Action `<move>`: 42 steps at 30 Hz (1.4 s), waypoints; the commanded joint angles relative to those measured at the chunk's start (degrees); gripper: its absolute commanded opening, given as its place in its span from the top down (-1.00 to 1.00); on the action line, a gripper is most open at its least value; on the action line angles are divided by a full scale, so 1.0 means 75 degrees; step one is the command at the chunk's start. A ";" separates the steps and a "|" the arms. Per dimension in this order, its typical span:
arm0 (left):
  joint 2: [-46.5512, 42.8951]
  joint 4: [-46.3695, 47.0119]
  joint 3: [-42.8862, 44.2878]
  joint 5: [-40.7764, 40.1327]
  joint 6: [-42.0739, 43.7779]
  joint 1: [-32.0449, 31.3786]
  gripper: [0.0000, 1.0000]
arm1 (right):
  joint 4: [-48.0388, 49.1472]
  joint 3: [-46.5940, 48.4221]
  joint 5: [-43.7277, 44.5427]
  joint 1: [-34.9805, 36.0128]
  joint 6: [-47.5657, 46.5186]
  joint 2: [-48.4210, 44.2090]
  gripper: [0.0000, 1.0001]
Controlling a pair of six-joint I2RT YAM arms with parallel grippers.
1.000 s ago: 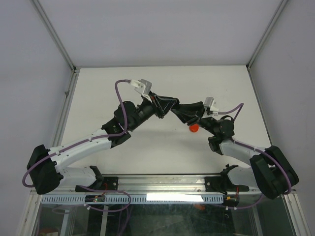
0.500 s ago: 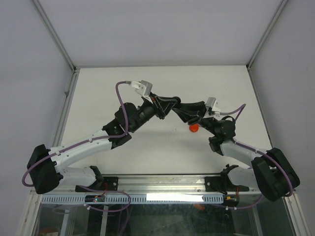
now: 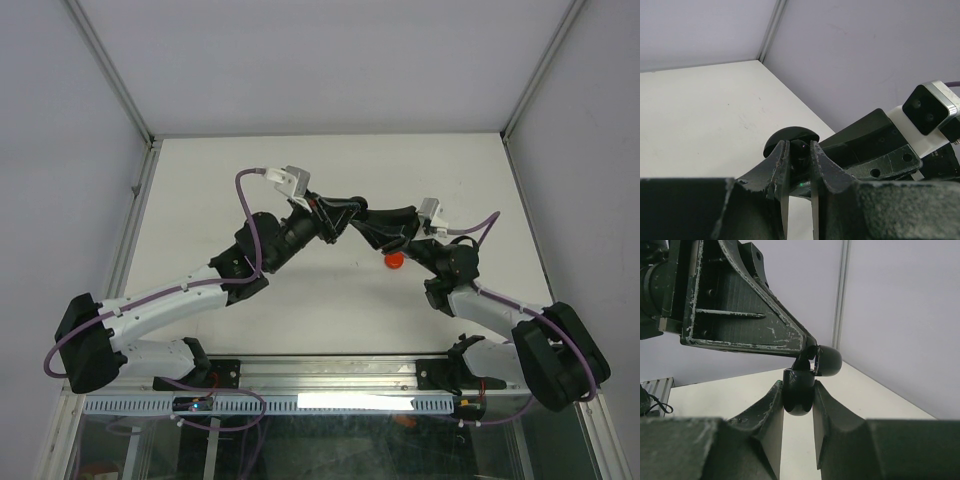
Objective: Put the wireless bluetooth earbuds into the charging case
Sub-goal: Place the earbud in the charging case.
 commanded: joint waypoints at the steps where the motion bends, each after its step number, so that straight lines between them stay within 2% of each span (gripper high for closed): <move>1: -0.0238 -0.0099 -0.0095 -0.0279 0.0069 -0.0165 0.73 | 0.0410 0.0193 0.0333 0.0035 -0.0191 -0.0278 1.00; 20: -0.0535 -0.0748 -0.0030 -0.0442 -0.0040 -0.0337 0.52 | 0.0439 0.0169 0.0337 0.0039 -0.0215 -0.0111 1.00; 30: -0.0389 -0.1483 0.0342 -0.0791 -0.0603 -0.0355 0.47 | 0.0439 0.0163 0.0348 0.0035 -0.0193 0.0013 1.00; 42: -0.0436 -0.1935 0.0673 -0.0621 -0.0924 -0.0355 0.17 | 0.0725 0.0130 0.0384 0.0042 -0.0144 0.0343 1.00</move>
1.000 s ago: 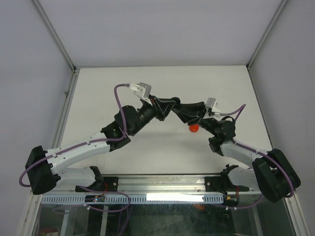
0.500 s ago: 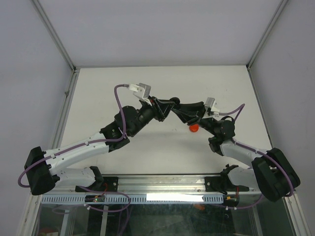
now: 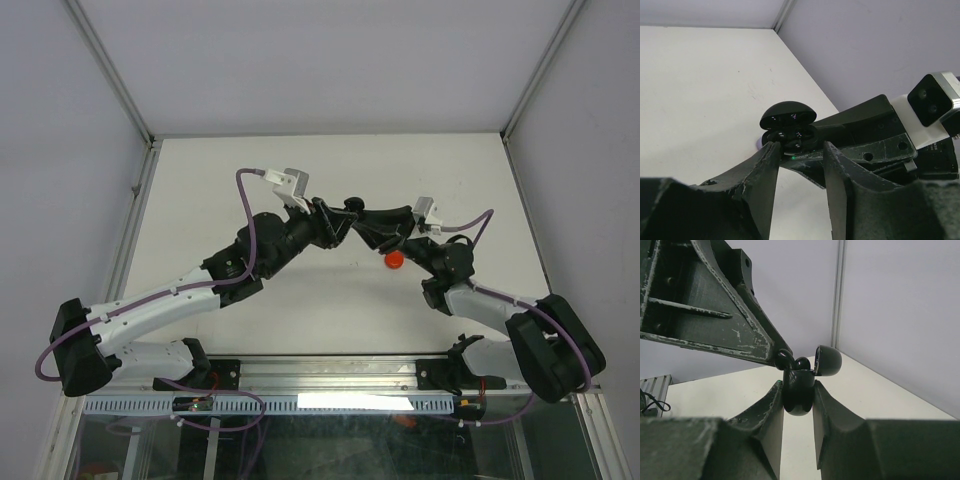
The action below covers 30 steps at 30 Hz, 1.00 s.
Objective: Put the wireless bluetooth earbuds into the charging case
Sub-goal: Place the earbud in the charging case.
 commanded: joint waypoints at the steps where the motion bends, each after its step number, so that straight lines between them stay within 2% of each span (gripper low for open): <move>1: -0.0125 -0.0236 0.0436 0.0114 -0.0154 -0.0095 0.11 | 0.0703 0.0135 0.0236 -0.0015 -0.0096 0.0008 1.00; 3: -0.0152 -0.0435 0.0569 0.0107 -0.0156 -0.0094 0.01 | 0.0660 0.0125 0.0237 -0.0007 -0.0134 0.0001 1.00; 11: -0.0066 -0.0774 0.0840 0.0750 -0.0244 -0.0094 -0.02 | 0.0594 0.0163 0.0220 -0.0013 -0.0153 -0.0001 1.00; 16: -0.0056 -0.0873 0.0931 0.0532 -0.0289 -0.0082 -0.14 | 0.0613 0.0161 0.0181 -0.0018 -0.0127 0.0008 1.00; 30: 0.0329 -0.0607 0.1368 0.1469 0.0022 -0.0084 -0.14 | 0.0614 0.0126 0.0166 -0.0012 -0.0104 0.0042 1.00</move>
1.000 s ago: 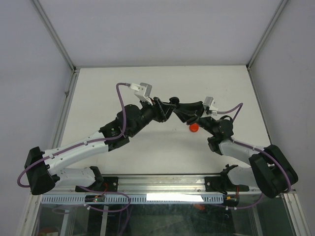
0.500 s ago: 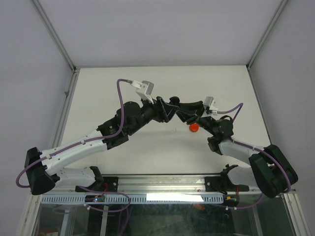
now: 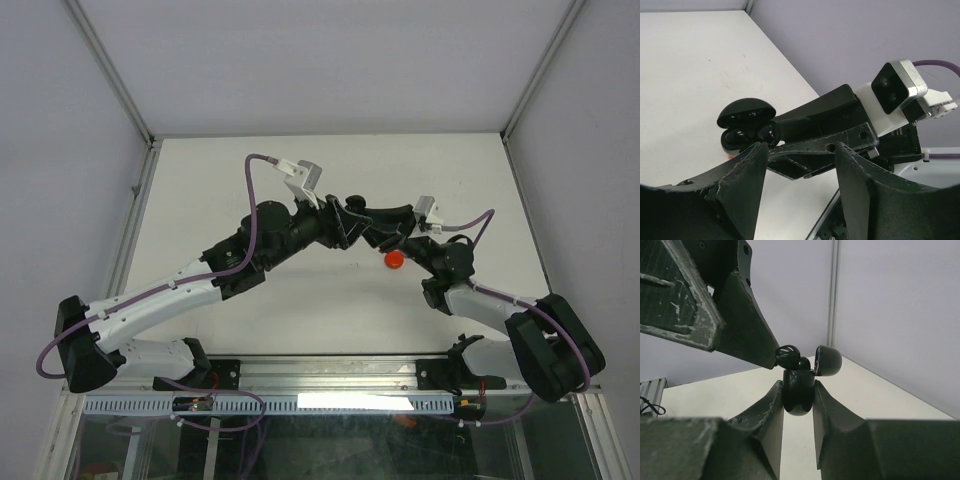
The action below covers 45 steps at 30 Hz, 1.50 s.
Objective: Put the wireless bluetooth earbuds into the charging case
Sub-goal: Place the earbud in the charging case, then close the charging case.
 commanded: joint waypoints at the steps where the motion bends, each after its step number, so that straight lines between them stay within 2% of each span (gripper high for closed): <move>1: 0.0170 0.0416 0.0503 0.0619 0.0205 -0.0081 -0.14 | 0.0585 0.0130 0.0017 0.0023 -0.0105 0.0002 1.00; 11: 0.0328 0.0431 0.0738 0.0713 0.0370 -0.0049 -0.17 | 0.0590 0.0103 -0.0043 0.0014 -0.0095 -0.0029 1.00; 18: -0.0186 -0.0348 0.0860 0.0793 0.0787 0.0383 -0.27 | 0.0383 0.0095 -0.0140 -0.0046 -0.0049 -0.0158 1.00; 24: -0.0427 -0.0534 0.0462 0.2691 0.0121 0.1879 -0.39 | 0.0181 0.0215 -0.0398 -0.0068 0.0074 -0.0286 1.00; 30: -0.0318 -0.0009 0.0198 0.4003 -0.0188 0.2540 -0.56 | 0.0024 0.0454 -0.0863 -0.0060 0.0388 -0.0369 1.00; 36: 0.0289 0.1113 0.0023 0.5418 -0.0896 0.2855 -0.68 | 0.0087 0.0641 -0.1115 -0.0068 0.0794 -0.0358 1.00; 42: 0.0825 0.2843 -0.0322 0.6767 -0.1881 0.2867 -0.67 | 0.0310 0.0715 -0.1213 -0.0059 0.1227 -0.0200 1.00; 45: 0.0922 0.3016 -0.0308 0.6996 -0.1986 0.2866 -0.63 | 0.0468 0.0756 -0.1258 -0.0068 0.1432 -0.0034 1.00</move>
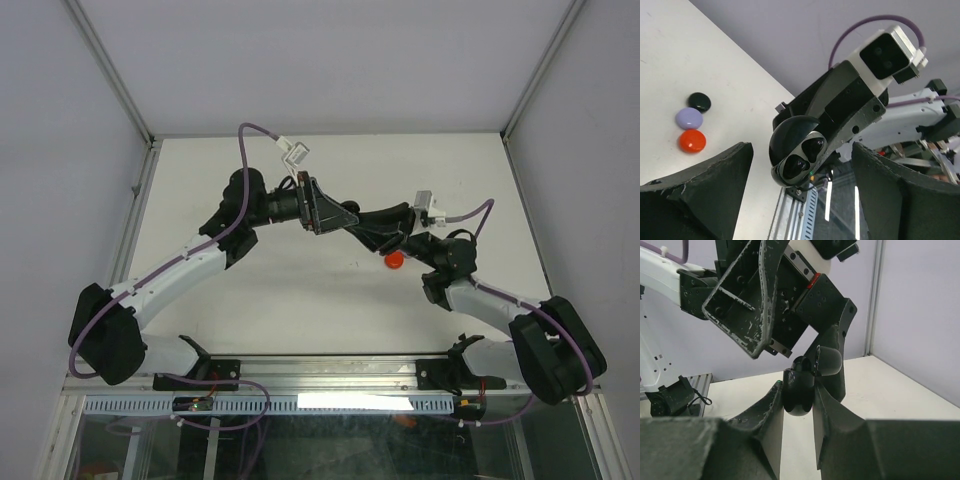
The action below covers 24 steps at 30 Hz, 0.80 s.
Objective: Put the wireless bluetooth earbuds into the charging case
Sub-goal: Close the charging case.
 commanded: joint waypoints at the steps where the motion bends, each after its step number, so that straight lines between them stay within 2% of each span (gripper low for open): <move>1: -0.0001 0.1266 0.0031 0.0980 -0.0534 0.0046 -0.62 | 0.0629 0.0362 -0.0123 -0.0026 0.0483 0.0159 1.00; 10: -0.0306 0.1909 -0.0087 0.1462 -0.0480 0.0042 -0.57 | 0.0296 0.0205 -0.0192 -0.0034 0.0798 0.0385 1.00; 18: -0.0713 0.1478 -0.0263 0.1188 0.0192 0.0164 -0.58 | -0.1100 0.0130 -0.0650 -0.0043 0.0674 0.0139 1.00; 24: -0.0718 0.1774 -0.0453 0.1128 0.0115 0.0237 -0.60 | -0.1981 0.0086 -0.0929 -0.0032 0.0705 -0.0077 1.00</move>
